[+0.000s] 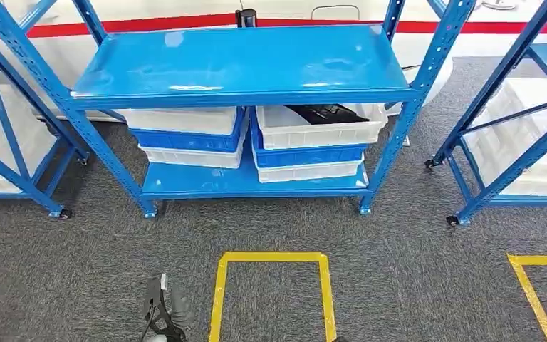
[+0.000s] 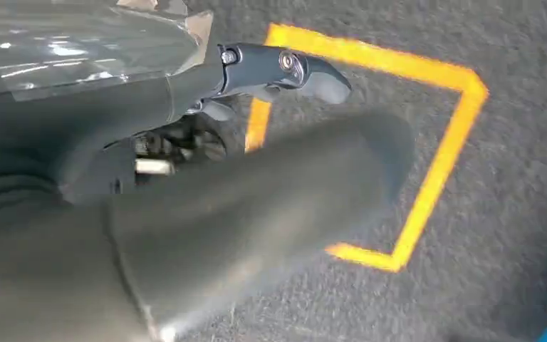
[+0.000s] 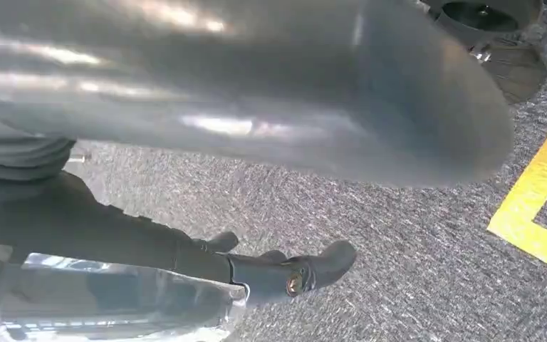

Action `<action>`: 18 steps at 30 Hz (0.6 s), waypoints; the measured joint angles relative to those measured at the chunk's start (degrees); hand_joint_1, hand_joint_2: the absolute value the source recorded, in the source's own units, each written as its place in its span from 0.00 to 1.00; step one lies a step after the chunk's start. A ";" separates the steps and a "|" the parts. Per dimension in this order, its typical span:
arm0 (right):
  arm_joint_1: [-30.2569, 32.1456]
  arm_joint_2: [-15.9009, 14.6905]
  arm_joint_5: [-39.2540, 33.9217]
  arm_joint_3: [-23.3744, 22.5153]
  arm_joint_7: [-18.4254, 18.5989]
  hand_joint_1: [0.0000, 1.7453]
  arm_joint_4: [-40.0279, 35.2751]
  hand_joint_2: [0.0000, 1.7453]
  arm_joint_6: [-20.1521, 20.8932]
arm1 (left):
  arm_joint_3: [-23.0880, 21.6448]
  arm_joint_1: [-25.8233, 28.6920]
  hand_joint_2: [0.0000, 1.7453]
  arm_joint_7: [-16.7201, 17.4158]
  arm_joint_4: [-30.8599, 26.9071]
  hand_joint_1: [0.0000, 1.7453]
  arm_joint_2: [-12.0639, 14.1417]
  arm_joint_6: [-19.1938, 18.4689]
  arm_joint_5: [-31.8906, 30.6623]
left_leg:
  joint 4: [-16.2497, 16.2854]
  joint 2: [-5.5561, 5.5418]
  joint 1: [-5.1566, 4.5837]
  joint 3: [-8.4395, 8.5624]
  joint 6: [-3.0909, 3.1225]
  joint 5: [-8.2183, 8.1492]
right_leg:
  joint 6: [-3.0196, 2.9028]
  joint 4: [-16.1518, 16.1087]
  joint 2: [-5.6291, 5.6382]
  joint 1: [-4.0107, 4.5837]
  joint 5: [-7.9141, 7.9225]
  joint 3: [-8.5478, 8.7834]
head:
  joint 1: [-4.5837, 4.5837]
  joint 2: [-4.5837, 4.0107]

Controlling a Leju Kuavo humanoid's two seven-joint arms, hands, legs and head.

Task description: Take the parts from the cabinet and place them on the table.

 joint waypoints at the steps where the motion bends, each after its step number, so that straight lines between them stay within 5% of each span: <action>1: -0.04 0.00 0.09 -0.04 0.26 0.00 0.00 1.00 0.00 | 0.00 -0.03 1.00 0.24 0.00 0.00 0.09 0.37 0.02 | -4.96 0.04 0.12 2.43 0.11 2.88 | 0.07 0.00 -0.06 -0.03 -0.10 0.24 | -0.02 0.00; 2: -0.08 0.00 0.15 -0.09 0.35 0.00 0.00 1.00 0.00 | 0.00 -0.10 1.00 0.66 -0.02 0.00 0.09 0.48 0.02 | -10.64 0.12 0.13 5.36 0.34 5.53 | 0.36 -0.01 -0.10 -0.06 -0.32 0.54 | 0.00 0.00; 3: -0.10 0.00 0.15 -0.13 0.44 0.00 0.00 1.00 0.00 | 0.00 -0.11 1.00 1.07 -0.02 0.00 0.09 0.48 0.09 | -14.51 0.42 0.11 7.35 0.61 6.50 | 0.55 -0.04 -0.14 -0.05 -0.47 0.75 | -0.04 0.00; 5: -0.18 -0.04 0.17 -0.24 0.50 0.00 0.00 1.00 0.00 | 0.00 -0.17 1.00 1.75 -0.02 0.00 -0.02 0.50 0.61 | -15.00 0.24 -0.45 7.65 0.97 5.81 | 1.20 -0.02 -0.24 0.41 -0.82 0.71 | 0.02 0.00; 6: -0.13 -0.07 0.17 -0.28 0.50 0.00 0.00 1.00 0.00 | 0.00 -0.09 1.00 1.86 -0.02 0.00 -0.13 0.48 0.66 | -15.23 0.14 -0.38 7.79 0.72 6.03 | 0.92 0.28 -0.31 0.95 -1.24 0.56 | 0.13 0.00; 13: -0.12 -0.09 0.17 -0.33 0.50 0.00 0.00 1.00 0.00 | 0.02 -0.07 1.00 1.99 -0.02 0.00 -0.28 0.57 0.72 | -15.13 -0.15 -1.25 7.78 1.30 5.82 | 1.31 -0.58 -0.55 0.47 -0.99 1.25 | 0.22 0.00; 14: -0.12 -0.11 0.17 -0.35 0.50 0.00 0.00 1.00 0.00 | 0.00 -0.06 0.00 1.99 -0.02 0.00 -0.28 0.57 0.72 | -15.13 -0.15 -1.26 7.78 1.45 5.80 | 1.35 -0.63 -0.55 0.47 -0.97 1.28 | 0.20 0.00; 15: -0.12 -0.15 0.17 -0.35 0.50 0.00 0.00 1.00 0.00 | 0.02 -0.06 0.00 2.01 -0.02 0.00 -0.28 0.57 0.72 | -15.13 -0.15 -1.28 7.78 1.53 5.75 | 1.37 -0.68 -0.55 0.45 -0.96 1.31 | 0.24 0.00; 16: -0.12 -0.18 0.17 -0.35 0.50 0.00 0.00 1.00 0.00 | 0.00 -0.06 1.00 1.99 -0.02 0.00 -0.28 0.57 0.70 | -15.12 -0.15 -1.30 7.78 1.56 5.75 | 1.41 -0.72 -0.55 0.43 -0.94 1.32 | 0.20 0.00; 18: -0.12 -0.15 0.20 -0.35 0.55 0.00 0.00 1.00 0.00 | 0.00 -0.07 1.00 1.99 -0.02 0.00 -0.26 0.70 0.35 | -15.11 -0.15 -1.35 7.78 1.60 5.74 | 1.47 -0.74 -0.55 0.39 -0.91 1.32 | 0.20 0.00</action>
